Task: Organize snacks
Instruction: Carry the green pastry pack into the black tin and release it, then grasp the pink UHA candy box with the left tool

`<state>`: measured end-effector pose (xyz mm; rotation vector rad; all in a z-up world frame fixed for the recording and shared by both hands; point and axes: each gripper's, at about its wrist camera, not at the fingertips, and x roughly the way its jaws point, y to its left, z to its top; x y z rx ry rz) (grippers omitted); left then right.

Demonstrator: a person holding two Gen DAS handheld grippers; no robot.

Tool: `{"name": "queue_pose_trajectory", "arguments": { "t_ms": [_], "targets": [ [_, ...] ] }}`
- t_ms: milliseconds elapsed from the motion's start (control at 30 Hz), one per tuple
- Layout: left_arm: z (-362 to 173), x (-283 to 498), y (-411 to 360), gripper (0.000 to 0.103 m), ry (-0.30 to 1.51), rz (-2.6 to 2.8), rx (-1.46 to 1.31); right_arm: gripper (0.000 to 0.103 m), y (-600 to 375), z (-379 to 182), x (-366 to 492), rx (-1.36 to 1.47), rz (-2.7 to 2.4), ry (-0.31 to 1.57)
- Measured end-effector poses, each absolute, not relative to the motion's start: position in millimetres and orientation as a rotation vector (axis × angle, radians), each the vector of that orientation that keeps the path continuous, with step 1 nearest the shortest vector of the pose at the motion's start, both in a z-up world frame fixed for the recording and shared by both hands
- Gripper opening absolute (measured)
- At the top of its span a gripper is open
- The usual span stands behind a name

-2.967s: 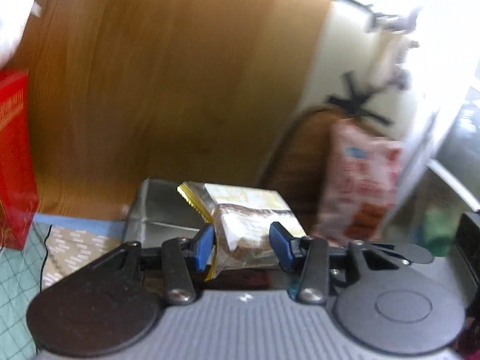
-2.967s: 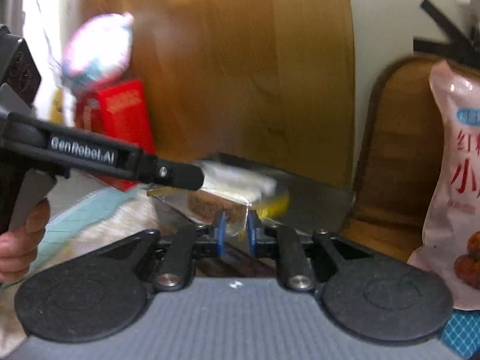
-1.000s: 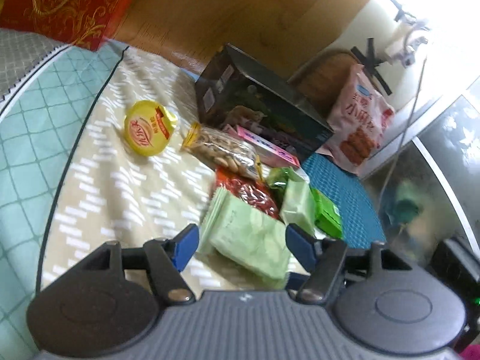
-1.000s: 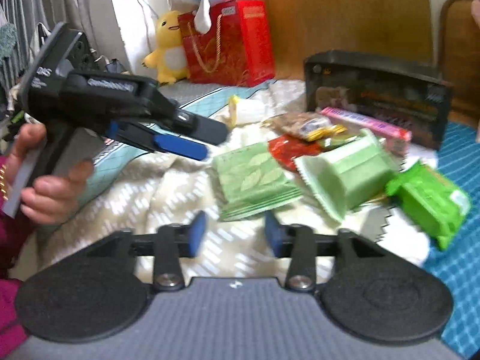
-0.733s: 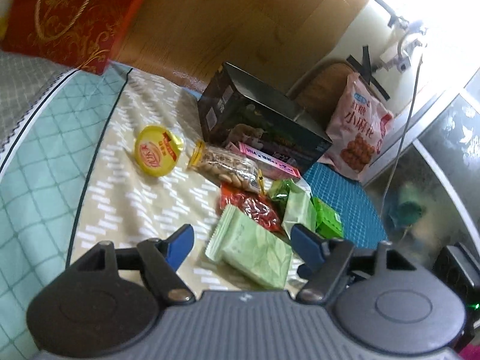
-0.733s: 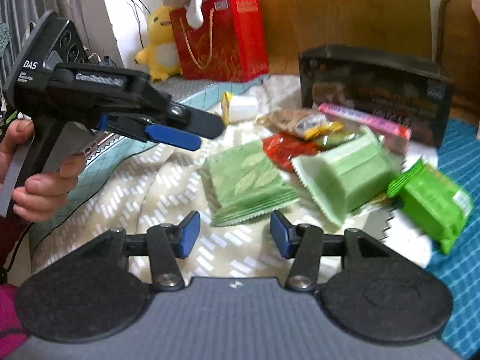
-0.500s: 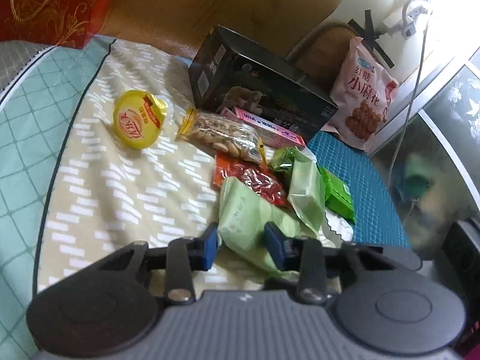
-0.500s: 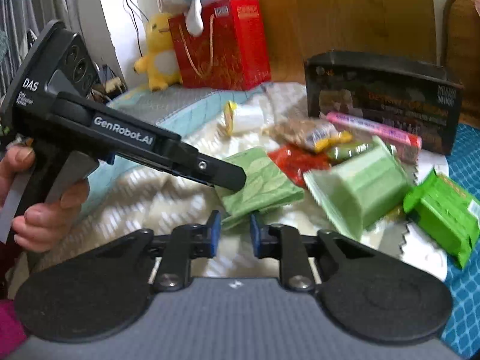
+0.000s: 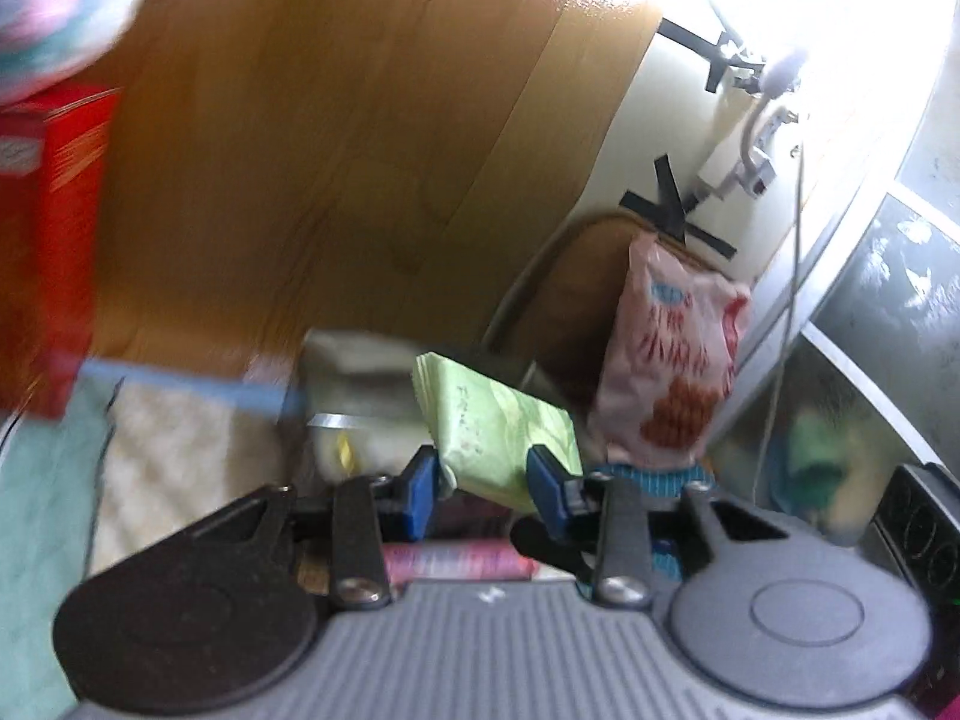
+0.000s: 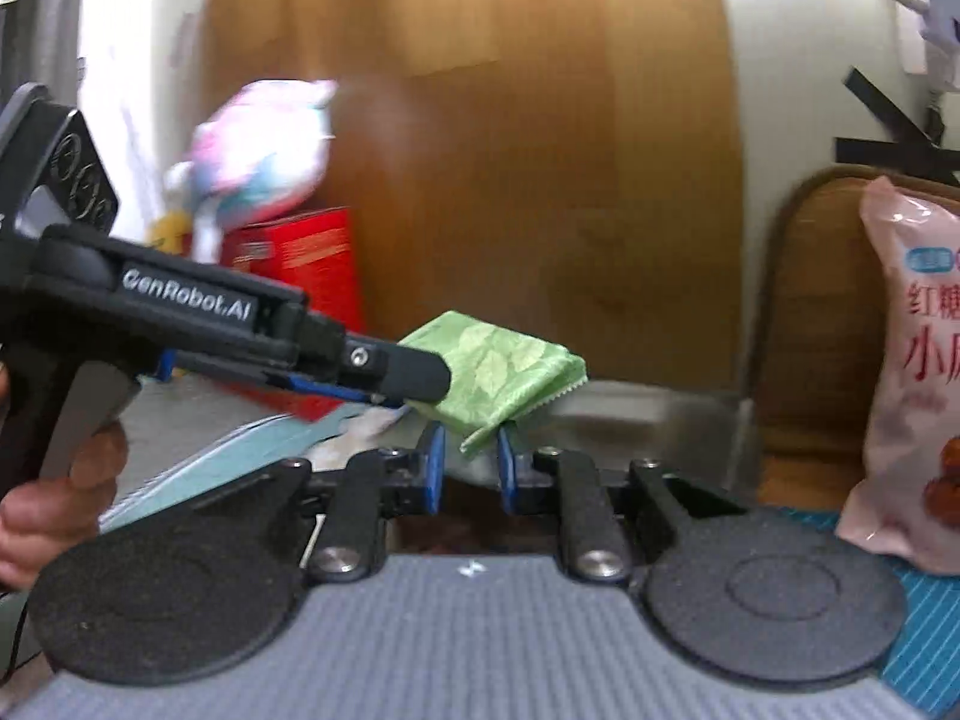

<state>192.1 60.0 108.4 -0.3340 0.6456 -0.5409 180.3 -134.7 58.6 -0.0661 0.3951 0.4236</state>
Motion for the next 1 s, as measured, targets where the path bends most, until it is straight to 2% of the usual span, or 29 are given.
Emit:
{"name": "queue_pose_trajectory", "arguments": {
  "t_ms": [100, 200, 367, 433, 567, 700, 833, 1000],
  "targets": [
    [101.7, 224.7, 43.9, 0.035, 0.663, -0.549, -0.343, 0.026, -147.3, 55.5, 198.5, -0.070, 0.369, 0.419],
    [87.9, 243.3, 27.6, 0.047, 0.680, -0.510, -0.316, 0.030, -166.9, 52.1, 199.4, -0.037, 0.327, 0.428],
    [80.1, 235.6, 20.6, 0.054, 0.673, -0.509, -0.306, 0.036, -211.9, 52.4, 165.1, 0.049, 0.276, 0.405],
    [84.7, 221.1, 21.8, 0.054, 0.643, -0.517, -0.296, 0.041, -226.7, 45.7, 148.9, 0.067, 0.252, 0.422],
    [87.7, 194.7, 21.8, 0.054, 0.625, -0.584, -0.286, 0.044, -241.8, 22.4, 120.2, 0.065, 0.232, 0.495],
    [71.4, 185.7, 13.5, 0.054, 0.708, -0.586, -0.255, 0.044, -235.8, 10.2, 119.8, 0.031, 0.264, 0.547],
    [51.3, 194.5, 20.5, 0.054, 0.798, -0.522, -0.333, 0.049, -222.1, 5.5, 139.5, 0.027, 0.336, 0.568],
    [37.0, 204.7, 32.0, 0.066, 0.837, -0.409, -0.318, 0.049, -205.3, -4.7, 175.4, 0.053, 0.385, 0.627]
  ]
}}
